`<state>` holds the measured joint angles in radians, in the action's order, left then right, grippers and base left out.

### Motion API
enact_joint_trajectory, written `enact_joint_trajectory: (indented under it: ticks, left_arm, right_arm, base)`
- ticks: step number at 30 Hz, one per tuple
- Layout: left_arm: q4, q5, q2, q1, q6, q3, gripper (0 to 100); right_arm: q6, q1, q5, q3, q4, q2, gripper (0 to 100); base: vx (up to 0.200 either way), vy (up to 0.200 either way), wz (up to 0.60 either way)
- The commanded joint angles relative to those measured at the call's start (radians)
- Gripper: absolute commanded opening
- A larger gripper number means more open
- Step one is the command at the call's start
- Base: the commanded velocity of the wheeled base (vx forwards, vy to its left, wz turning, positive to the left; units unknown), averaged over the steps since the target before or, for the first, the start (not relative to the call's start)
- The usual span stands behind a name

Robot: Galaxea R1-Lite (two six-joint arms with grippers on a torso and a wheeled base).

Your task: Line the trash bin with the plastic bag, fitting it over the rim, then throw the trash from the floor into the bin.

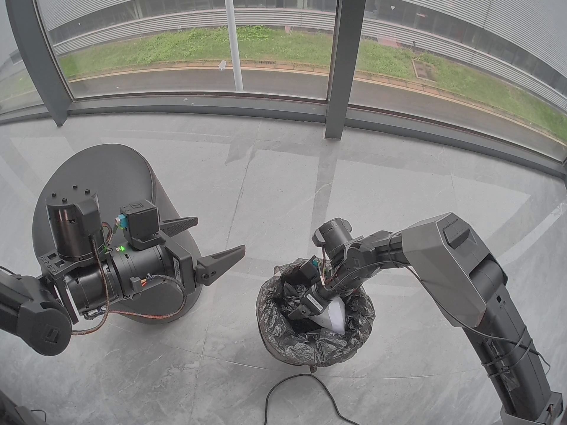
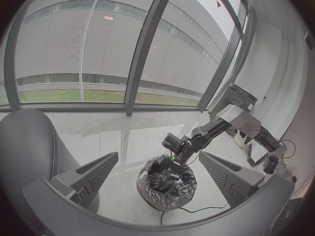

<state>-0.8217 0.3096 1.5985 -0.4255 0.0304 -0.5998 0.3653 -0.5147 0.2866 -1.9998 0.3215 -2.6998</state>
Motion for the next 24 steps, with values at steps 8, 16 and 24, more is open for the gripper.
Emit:
enact_joint_trajectory:
  ticks: [8,16,24]
  left_arm:
    - [-0.001,0.0,-0.02,0.002,0.002,0.012,100]
    - [-0.001,-0.001,-0.12,0.011,0.003,0.083,100]
    - [0.001,0.003,-0.479,0.222,0.017,0.322,100]
  right_arm:
    - [0.003,0.01,0.002,0.0,0.07,0.138,100]
    - [-0.045,0.056,-0.02,0.0,0.616,0.629,100]
    - [-0.201,0.358,-0.076,0.0,1.226,1.261,100]
  base:
    - [0.0,0.0,0.0]
    - [0.0,0.0,0.0]
    - [0.0,0.0,0.0]
